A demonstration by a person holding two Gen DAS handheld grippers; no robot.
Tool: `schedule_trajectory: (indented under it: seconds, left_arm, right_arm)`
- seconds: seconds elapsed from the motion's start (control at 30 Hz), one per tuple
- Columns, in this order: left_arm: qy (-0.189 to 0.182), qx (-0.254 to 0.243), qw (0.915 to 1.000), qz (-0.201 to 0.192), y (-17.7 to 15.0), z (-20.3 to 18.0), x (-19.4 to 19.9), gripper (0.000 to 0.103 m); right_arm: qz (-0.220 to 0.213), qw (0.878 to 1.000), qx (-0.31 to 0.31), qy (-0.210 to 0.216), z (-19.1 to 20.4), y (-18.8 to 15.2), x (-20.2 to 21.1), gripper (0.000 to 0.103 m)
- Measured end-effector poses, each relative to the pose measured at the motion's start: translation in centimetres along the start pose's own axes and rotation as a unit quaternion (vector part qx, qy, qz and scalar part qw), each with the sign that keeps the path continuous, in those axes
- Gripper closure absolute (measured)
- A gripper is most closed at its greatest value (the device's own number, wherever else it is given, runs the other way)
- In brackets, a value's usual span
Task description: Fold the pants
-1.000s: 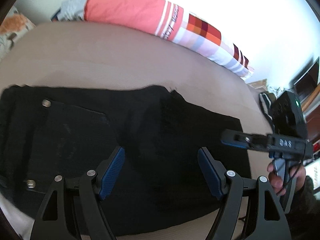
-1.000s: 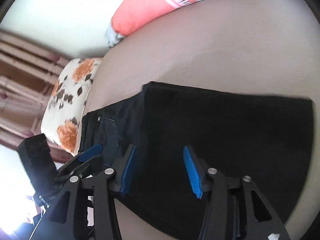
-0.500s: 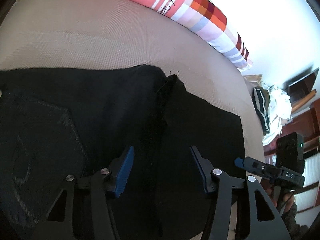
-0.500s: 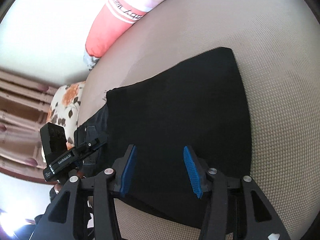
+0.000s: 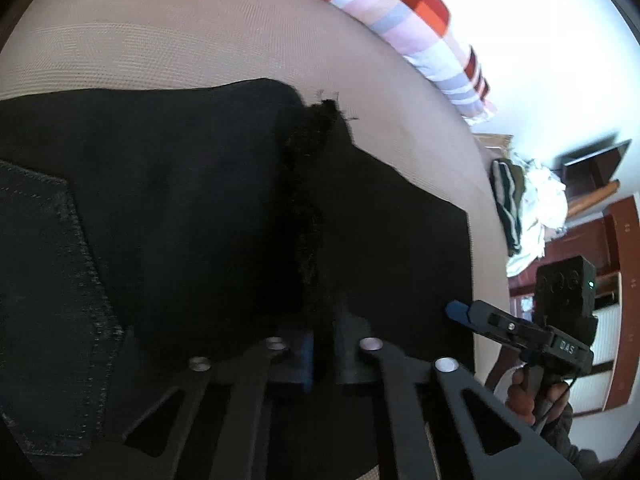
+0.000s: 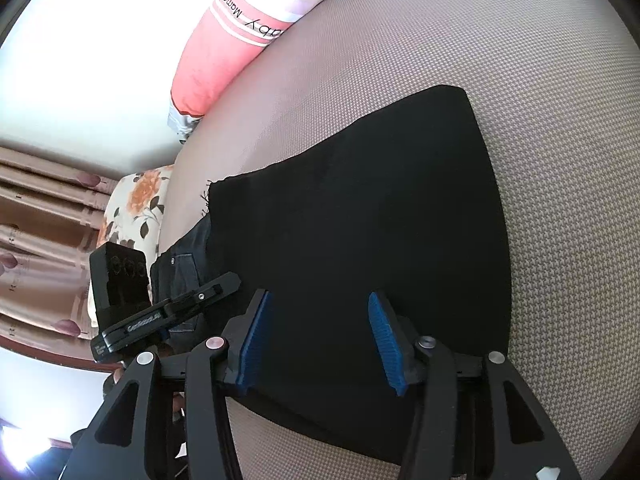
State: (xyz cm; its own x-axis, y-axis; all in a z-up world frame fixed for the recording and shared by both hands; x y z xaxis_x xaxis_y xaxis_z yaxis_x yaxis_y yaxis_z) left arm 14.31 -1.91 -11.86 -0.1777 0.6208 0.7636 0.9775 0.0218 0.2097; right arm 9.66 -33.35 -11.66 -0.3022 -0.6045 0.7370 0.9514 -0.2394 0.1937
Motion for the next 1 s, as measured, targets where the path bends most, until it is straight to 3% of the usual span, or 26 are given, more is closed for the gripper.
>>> schedule_trajectory:
  seconds: [0.17,0.4,0.53,0.63,0.7,0.77,0.87,1.0]
  left_arm:
    - [0.026,-0.02,0.9991,-0.028,-0.8,-1.1,1.4,0.1]
    - [0.084,-0.069,0.9938,-0.022,-1.9,-1.4,0.9,0.099]
    - [0.101,-0.089,0.9905,-0.028,-2.0,-1.6,0.7,0.095]
    - [0.136,-0.099,0.9848,-0.042,-1.9,-1.8,1.5,0.084]
    - [0.153,-0.118,0.9781,-0.077,-1.7,-2.3,2.7,0.081]
    - [0.157,-0.134,0.9731,-0.102,-1.3,-2.9,3.4,0.068]
    - [0.156,-0.151,0.9699,-0.111,-0.2,-3.8,3.0,0.066]
    - [0.148,-0.162,0.9694,-0.11,1.1,-4.5,1.5,0.066]
  right_arm:
    - [-0.005,1.0,0.014,-0.016,0.5,0.0,-0.1,0.054]
    - [-0.02,0.991,0.077,-0.104,1.5,-0.4,-0.2,0.056]
    - [-0.026,0.985,0.112,-0.131,2.0,-0.8,-0.8,0.058]
    - [-0.028,0.98,0.127,-0.151,2.7,-0.7,-0.7,0.058]
    - [-0.045,0.975,0.138,-0.17,3.1,-0.2,-0.2,0.058]
    - [-0.06,0.968,0.154,-0.189,3.6,0.4,0.2,0.058]
    - [-0.074,0.959,0.169,-0.217,3.8,2.4,0.1,0.057]
    - [-0.072,0.955,0.17,-0.231,3.3,4.7,-0.9,0.058]
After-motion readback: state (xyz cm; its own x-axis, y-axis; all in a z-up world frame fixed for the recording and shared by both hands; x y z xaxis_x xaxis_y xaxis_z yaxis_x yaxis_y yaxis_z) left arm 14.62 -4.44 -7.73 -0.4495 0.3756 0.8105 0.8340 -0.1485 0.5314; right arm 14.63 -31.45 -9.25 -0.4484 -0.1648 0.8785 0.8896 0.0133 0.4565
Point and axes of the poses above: each gripper's, at about its wrist camera, not at the fingertips, and x roughly against the way its jaws point, z to its left, y to its top, the point moved 1 cm from there along -x, roughly the way its jaws point
